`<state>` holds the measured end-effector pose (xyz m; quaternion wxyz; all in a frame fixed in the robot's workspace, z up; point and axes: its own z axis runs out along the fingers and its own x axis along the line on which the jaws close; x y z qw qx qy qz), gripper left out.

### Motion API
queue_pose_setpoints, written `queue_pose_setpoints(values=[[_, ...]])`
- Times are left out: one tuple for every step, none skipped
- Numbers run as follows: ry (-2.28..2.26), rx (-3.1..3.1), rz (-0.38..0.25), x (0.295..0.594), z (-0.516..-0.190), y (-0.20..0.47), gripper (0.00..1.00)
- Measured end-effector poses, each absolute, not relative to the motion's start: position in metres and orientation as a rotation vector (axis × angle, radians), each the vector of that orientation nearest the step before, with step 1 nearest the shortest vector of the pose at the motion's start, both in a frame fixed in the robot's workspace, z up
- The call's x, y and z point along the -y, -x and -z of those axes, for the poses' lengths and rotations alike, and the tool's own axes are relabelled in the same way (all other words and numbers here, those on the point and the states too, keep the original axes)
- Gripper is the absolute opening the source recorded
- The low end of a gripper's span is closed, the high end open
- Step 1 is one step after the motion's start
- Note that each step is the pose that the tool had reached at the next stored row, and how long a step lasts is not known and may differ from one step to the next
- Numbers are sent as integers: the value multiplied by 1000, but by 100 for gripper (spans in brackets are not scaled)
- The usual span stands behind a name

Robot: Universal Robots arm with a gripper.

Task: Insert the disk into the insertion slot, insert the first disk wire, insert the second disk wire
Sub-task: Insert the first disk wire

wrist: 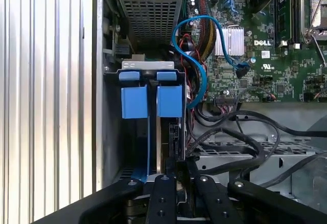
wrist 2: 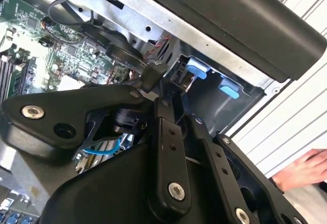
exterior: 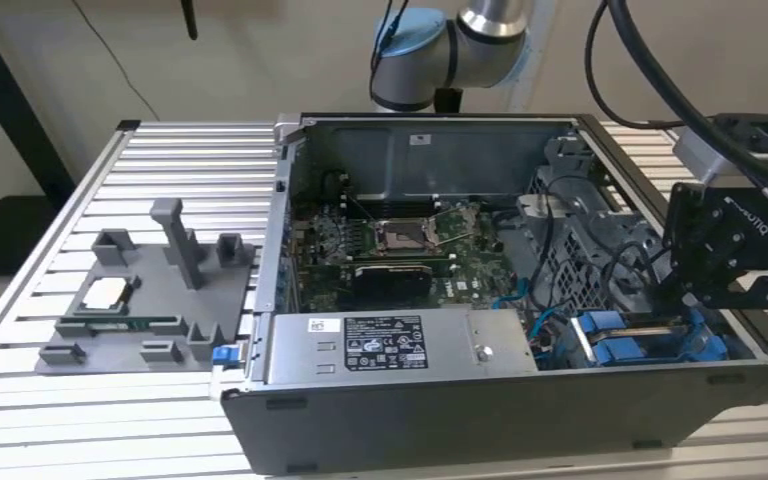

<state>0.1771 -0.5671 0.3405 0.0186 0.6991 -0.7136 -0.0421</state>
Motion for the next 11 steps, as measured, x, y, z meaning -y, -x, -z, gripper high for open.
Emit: queue_pose_setpoints(values=[[-2171, 2216, 131, 567, -340, -177, 20], [-2171, 2216, 132, 567, -340, -177, 20], [-2171, 2216, 133, 567, -340, -177, 20], [-2172, 2217, 134, 567, -339, -177, 20], [-2172, 2217, 135, 567, -339, -177, 20], [-2173, 2217, 135, 567, -339, -177, 20], [-2173, 2217, 136, 567, -338, -177, 20], [-2173, 2218, 136, 567, -338, -177, 20], [-2173, 2218, 136, 567, -338, -177, 20], [-2173, 2218, 137, 567, -338, -177, 20], [-2173, 2218, 137, 568, -337, -177, 20]])
